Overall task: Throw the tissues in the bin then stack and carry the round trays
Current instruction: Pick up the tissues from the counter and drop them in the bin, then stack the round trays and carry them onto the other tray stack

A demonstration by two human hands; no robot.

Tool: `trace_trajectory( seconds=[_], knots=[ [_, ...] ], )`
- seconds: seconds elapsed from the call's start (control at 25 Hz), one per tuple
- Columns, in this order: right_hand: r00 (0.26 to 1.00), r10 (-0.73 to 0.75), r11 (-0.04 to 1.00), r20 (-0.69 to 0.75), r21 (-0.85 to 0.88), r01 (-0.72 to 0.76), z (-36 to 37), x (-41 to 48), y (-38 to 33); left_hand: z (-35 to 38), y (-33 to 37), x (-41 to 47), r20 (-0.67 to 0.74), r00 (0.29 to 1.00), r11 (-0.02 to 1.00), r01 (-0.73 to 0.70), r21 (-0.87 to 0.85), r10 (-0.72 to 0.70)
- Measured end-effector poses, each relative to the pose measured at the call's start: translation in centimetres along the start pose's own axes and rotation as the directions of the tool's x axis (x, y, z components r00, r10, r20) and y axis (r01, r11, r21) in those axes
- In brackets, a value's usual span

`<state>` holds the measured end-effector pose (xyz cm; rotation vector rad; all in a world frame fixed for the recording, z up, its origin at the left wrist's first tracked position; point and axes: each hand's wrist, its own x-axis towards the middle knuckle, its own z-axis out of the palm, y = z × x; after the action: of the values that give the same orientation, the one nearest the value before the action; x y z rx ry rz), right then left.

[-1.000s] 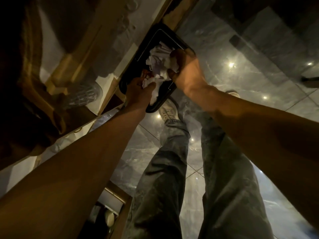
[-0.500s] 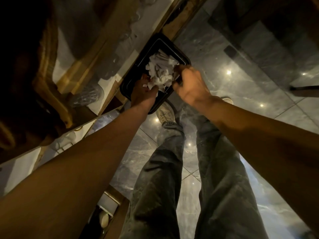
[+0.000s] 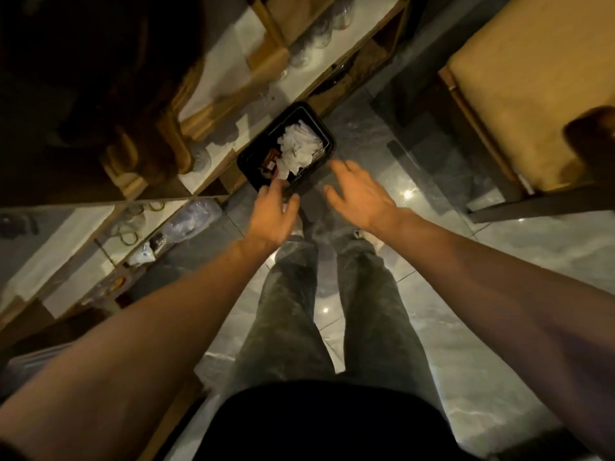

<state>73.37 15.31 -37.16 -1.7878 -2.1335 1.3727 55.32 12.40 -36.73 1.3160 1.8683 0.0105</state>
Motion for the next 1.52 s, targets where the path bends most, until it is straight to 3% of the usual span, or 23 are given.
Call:
trace_trajectory(
  seconds=[0.24,0.4,0.6,0.84,1.24,1.52],
  knots=[
    [0.991,-0.132,0.974,0.028,-0.183,0.135,-4.9,-9.7,-6.0,-3.9,2.0,-12.5,-0.079,0.989,0.991,-0.123,0.055,0.127],
    [0.961,-0.277,0.898,0.001,-0.356,0.259,-5.1,-14.7,-10.9,-6.7,1.3,-18.8,-0.204,0.954,0.975,-0.204,0.087,0.218],
    [0.896,-0.441,0.8,-0.061,-0.479,0.361,-3.7,-20.4,-18.3,-10.4,-1.3,-27.1,-0.386,0.869,0.951,-0.279,0.136,0.31],
    [0.822,-0.557,0.725,-0.121,-0.554,0.41,-4.3,-23.2,-27.2,-17.1,-4.4,-33.8,-0.591,0.744,0.949,-0.274,0.155,0.312],
    [0.733,-0.645,0.692,-0.217,-0.572,0.44,-9.8,-17.4,-38.0,-29.0,-3.9,-30.8,-0.751,0.631,0.979,-0.173,0.109,0.195],
    [0.768,-0.609,0.724,-0.196,-0.532,0.439,-14.4,-5.3,-39.0,-34.1,-3.6,-21.8,-0.708,0.706,1.0,-0.015,-0.016,-0.001]
  ],
)
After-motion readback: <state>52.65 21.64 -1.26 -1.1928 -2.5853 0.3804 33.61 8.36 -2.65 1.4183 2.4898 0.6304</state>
